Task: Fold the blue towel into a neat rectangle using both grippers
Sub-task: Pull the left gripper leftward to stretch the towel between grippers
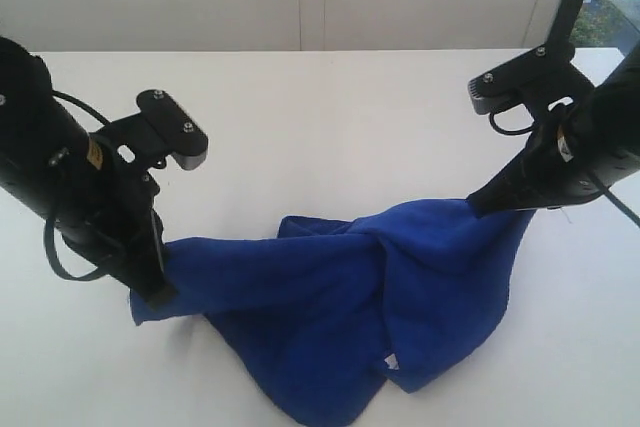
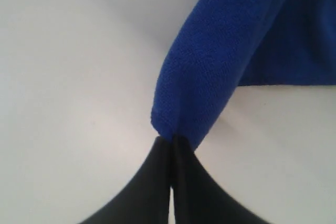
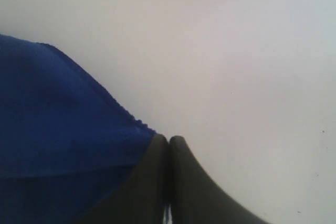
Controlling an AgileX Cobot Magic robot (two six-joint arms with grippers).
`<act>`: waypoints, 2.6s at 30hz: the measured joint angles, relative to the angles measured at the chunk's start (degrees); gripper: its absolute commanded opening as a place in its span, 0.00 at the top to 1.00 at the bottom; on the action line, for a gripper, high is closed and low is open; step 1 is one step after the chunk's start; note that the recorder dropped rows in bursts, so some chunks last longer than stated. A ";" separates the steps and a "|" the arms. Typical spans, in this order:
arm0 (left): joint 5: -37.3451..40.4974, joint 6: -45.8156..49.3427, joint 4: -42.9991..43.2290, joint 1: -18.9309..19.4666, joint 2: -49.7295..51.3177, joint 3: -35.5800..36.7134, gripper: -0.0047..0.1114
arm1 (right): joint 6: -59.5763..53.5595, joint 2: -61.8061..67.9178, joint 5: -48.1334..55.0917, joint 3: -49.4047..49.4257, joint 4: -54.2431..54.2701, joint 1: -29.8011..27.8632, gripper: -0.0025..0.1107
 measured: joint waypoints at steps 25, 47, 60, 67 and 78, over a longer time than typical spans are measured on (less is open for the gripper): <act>-10.63 -5.52 5.84 0.00 10.13 0.22 0.60 | -0.16 0.03 -1.23 0.00 0.57 0.00 0.98; 0.10 -44.82 9.44 0.00 4.86 6.27 0.54 | -0.25 0.03 -1.23 0.00 2.56 0.00 0.98; -9.86 -51.98 9.55 0.00 12.24 7.35 0.54 | -0.37 0.03 -1.23 0.00 2.77 0.00 0.98; -10.60 -52.04 9.65 0.00 12.57 7.35 0.63 | -0.37 0.03 -1.23 0.00 2.88 0.00 0.98; -11.40 -52.27 9.65 0.00 12.57 7.35 0.73 | -0.37 0.03 -1.23 0.00 2.99 0.00 0.98</act>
